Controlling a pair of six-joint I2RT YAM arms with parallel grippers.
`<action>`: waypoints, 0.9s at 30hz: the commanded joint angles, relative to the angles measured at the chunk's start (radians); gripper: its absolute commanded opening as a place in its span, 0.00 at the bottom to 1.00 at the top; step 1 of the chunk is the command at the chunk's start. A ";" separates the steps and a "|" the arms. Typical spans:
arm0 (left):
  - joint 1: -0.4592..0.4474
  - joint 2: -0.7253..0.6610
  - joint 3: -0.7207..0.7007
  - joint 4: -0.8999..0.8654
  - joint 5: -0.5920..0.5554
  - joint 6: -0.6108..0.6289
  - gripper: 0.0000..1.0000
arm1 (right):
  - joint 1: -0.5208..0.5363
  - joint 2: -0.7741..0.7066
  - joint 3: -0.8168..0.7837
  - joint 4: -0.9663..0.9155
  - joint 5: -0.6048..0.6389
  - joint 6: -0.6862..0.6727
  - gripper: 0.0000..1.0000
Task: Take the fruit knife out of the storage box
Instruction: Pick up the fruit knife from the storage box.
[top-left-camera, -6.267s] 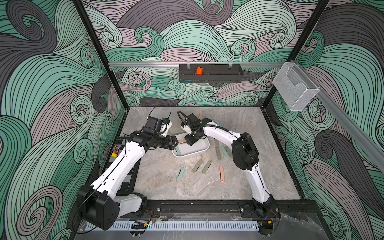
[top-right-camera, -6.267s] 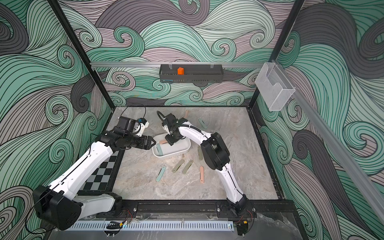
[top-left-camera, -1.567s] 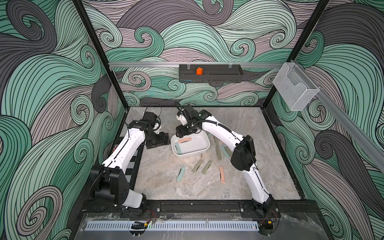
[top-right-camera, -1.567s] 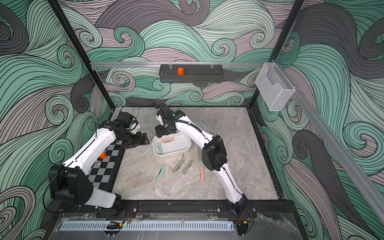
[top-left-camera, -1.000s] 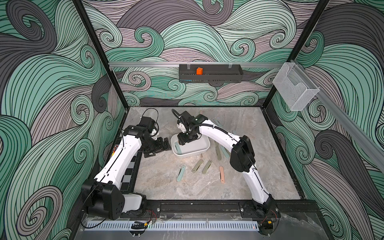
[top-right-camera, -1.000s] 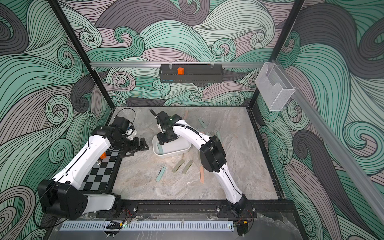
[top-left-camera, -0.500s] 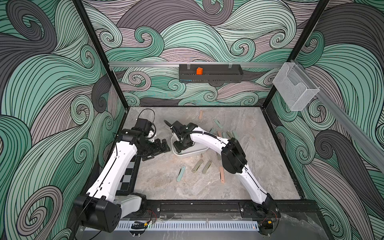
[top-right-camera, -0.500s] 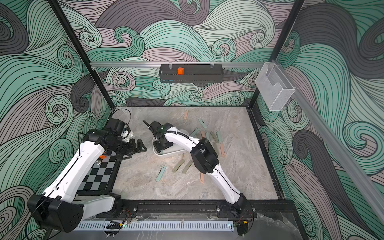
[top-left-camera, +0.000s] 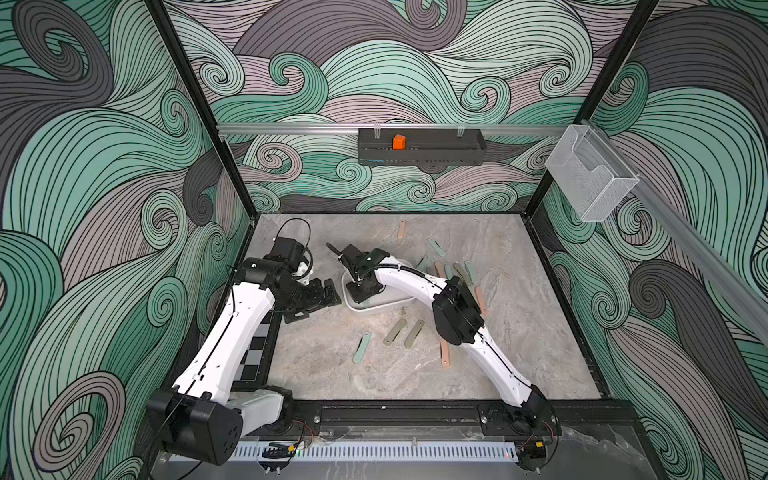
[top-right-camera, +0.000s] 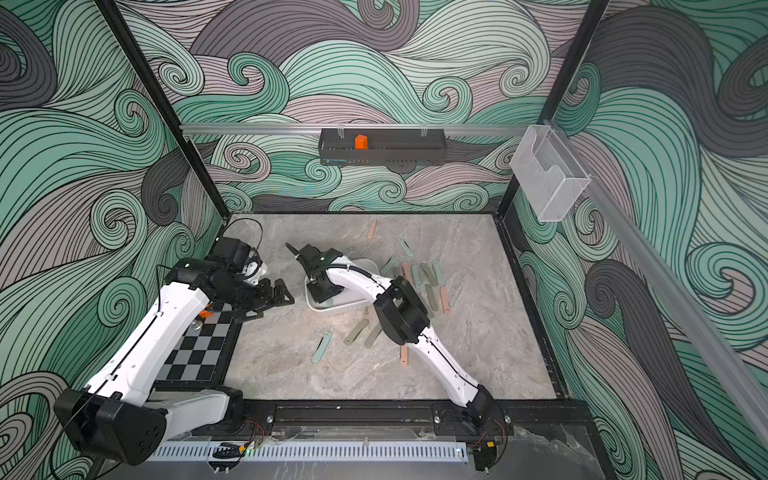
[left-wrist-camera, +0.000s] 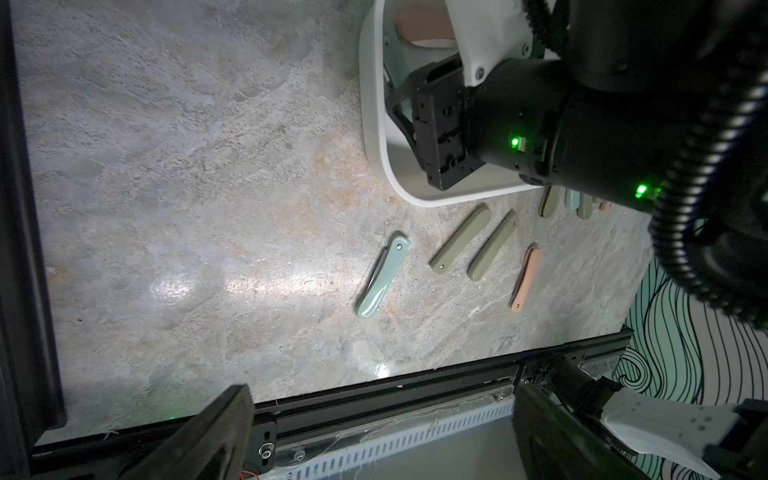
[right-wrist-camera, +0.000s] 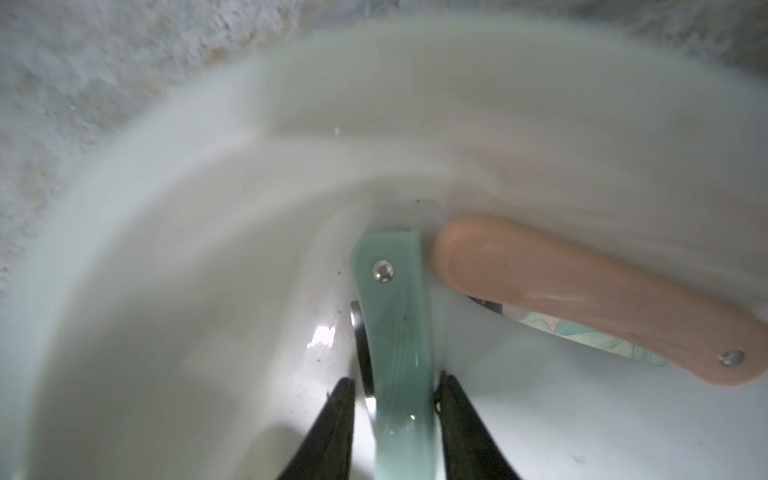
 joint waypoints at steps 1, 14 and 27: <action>-0.007 0.013 0.040 -0.024 -0.014 -0.006 0.99 | -0.011 0.036 -0.007 -0.021 -0.004 0.015 0.28; -0.007 0.066 0.101 -0.015 -0.003 -0.002 0.99 | -0.037 -0.013 -0.037 -0.059 0.039 -0.014 0.21; -0.006 0.184 0.218 0.016 0.006 -0.018 0.99 | -0.090 -0.127 -0.038 -0.093 0.002 -0.035 0.18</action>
